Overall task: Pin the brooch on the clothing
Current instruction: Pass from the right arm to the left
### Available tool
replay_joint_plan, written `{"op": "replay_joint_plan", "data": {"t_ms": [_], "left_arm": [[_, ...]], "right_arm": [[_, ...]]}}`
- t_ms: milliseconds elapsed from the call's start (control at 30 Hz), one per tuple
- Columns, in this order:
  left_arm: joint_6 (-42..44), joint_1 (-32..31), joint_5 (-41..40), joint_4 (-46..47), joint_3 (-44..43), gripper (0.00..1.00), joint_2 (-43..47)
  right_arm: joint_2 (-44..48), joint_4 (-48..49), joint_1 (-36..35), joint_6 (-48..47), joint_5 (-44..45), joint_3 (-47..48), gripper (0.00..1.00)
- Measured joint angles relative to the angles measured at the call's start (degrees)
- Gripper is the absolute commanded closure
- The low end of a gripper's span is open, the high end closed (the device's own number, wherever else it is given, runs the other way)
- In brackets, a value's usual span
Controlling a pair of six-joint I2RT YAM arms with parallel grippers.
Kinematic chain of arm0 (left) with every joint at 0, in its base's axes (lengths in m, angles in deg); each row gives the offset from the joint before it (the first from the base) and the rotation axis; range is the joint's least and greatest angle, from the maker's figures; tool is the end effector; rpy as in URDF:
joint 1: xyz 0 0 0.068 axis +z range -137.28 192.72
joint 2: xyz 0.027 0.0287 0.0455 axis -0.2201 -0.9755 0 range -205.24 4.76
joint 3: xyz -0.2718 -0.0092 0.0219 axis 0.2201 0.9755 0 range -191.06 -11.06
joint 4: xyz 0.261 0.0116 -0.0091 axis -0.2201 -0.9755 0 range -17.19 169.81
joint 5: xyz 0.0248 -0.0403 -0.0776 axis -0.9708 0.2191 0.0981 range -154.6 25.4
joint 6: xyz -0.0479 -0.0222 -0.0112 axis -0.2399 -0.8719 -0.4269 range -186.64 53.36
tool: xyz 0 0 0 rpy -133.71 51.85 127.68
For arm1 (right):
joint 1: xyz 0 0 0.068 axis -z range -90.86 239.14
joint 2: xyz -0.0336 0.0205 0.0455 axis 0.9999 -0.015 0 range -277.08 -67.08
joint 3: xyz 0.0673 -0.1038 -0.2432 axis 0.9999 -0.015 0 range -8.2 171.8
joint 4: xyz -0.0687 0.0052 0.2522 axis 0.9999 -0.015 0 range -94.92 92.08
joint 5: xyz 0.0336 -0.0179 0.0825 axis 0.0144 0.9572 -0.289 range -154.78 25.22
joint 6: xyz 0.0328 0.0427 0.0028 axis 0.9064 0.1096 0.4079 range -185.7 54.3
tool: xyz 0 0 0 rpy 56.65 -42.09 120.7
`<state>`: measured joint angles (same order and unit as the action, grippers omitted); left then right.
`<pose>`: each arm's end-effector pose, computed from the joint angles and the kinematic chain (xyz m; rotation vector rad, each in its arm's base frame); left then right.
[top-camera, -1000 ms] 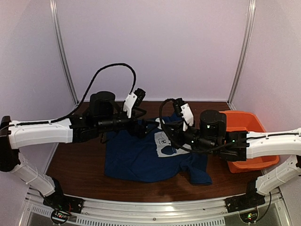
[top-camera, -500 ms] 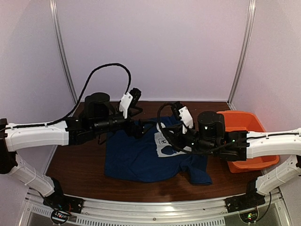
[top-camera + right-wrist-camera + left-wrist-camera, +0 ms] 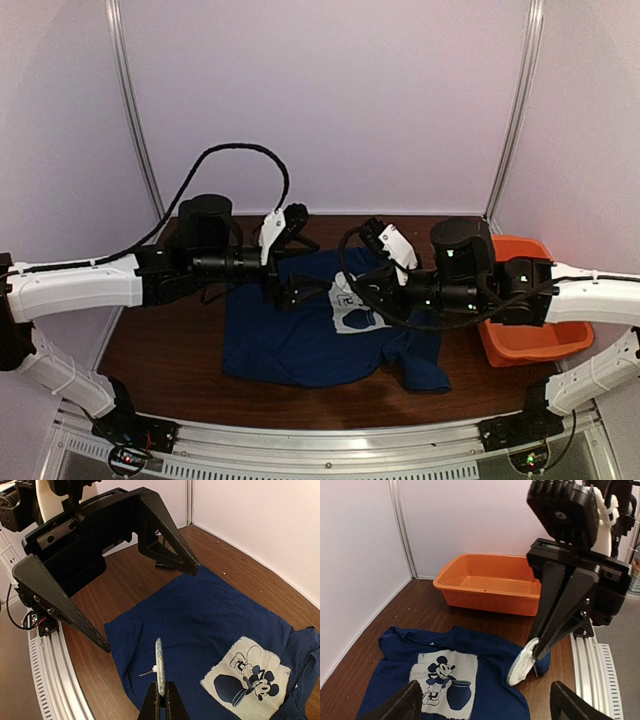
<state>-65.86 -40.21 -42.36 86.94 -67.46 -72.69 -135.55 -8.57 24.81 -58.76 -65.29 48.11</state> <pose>0.1801 -0.2607 0.3134 1.1121 1.5536 -0.9828 0.1193 0.2490 0.3237 -0.9955 1.8057 0.8053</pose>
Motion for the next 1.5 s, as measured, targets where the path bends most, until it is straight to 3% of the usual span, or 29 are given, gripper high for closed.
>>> {"op": "replay_joint_plan", "data": {"t_ms": [433, 600, 1067, 1200, 1500], "left_arm": [[3.0, 0.0, 11.4, -2.6, -2.5, 0.49, -0.9], [3.5, 0.0, 14.2, -4.4, -4.2, 0.54, -3.1], [4.5, 0.0, 17.7, -7.3, -5.9, 0.85, -5.5], [4.5, 0.1, 17.7, -7.3, -5.9, 0.99, -5.5], [4.9, 0.1, 19.4, -7.6, -6.1, 1.0, -6.2]], "right_arm": [[-0.5, -3.3, 0.0, -2.4, -6.6, 0.7, 1.0], [-0.5, -3.3, 0.0, -2.6, -6.8, 0.8, 1.0], [-0.4, -4.3, 0.0, -4.2, -6.8, 2.1, 1.0], [-0.4, -5.0, 0.0, -4.3, -6.8, 2.3, 1.0], [-0.4, -6.5, -0.1, -5.4, -6.7, 2.6, 1.0]]}}
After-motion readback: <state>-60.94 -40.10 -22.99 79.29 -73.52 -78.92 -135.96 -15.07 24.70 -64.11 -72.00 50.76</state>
